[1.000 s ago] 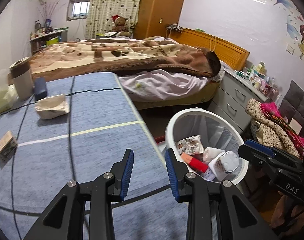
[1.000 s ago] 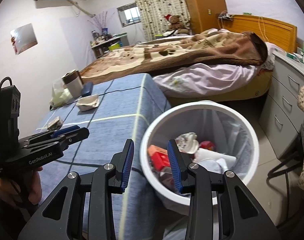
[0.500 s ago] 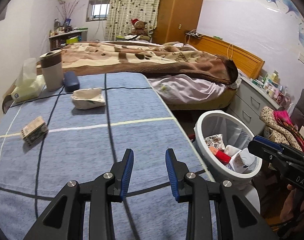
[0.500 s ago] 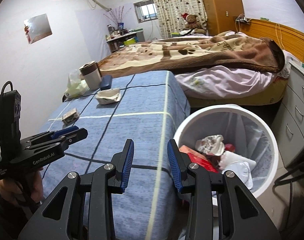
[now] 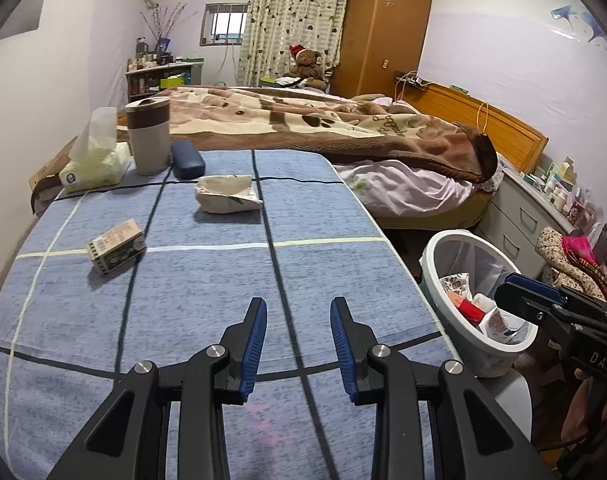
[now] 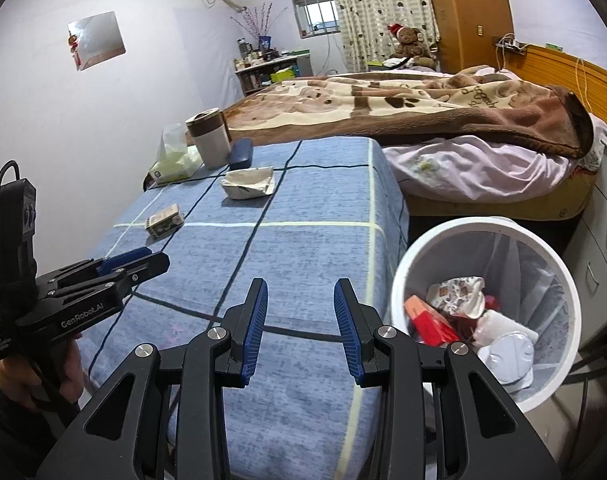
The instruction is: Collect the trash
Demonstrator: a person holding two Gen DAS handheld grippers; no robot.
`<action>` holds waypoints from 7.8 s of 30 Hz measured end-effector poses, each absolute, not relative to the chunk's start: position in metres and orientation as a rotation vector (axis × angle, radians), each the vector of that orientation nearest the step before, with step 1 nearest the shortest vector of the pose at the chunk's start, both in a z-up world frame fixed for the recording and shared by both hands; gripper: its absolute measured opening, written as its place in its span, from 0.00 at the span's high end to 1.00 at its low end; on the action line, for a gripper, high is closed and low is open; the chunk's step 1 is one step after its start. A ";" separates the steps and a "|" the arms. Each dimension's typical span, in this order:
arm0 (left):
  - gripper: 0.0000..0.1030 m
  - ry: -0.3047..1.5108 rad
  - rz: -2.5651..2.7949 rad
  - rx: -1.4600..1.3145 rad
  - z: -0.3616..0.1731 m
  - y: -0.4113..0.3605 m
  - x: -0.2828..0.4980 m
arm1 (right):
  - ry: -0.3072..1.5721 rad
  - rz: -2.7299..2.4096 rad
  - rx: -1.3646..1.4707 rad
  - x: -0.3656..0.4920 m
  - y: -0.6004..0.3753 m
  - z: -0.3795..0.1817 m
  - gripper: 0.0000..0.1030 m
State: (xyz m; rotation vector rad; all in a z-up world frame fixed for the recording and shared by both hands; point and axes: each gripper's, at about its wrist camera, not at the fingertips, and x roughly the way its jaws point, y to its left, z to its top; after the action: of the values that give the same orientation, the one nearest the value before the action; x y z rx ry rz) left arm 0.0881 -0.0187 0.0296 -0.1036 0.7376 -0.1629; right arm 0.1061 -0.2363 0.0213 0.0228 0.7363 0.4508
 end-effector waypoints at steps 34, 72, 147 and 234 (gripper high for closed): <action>0.44 0.736 0.065 -0.037 -0.005 0.150 0.180 | 0.795 0.617 -0.129 0.190 -0.128 0.010 0.41; 0.65 0.895 0.039 -0.094 -0.050 0.165 0.222 | 0.854 0.667 -0.246 0.256 -0.085 -0.031 0.92; 0.68 0.763 -0.467 0.031 0.040 -0.161 0.134 | 0.682 0.252 0.133 0.124 -0.335 0.014 0.93; 0.65 0.730 -0.259 0.000 0.026 -0.082 0.027 | 0.710 0.287 0.023 0.048 -0.283 0.013 0.47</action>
State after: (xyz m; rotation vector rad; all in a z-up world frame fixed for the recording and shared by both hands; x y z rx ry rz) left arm 0.0269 -0.0824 0.0258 0.0002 0.7298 -0.2585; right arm 0.0483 -0.2829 0.0127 0.0231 0.7104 0.2869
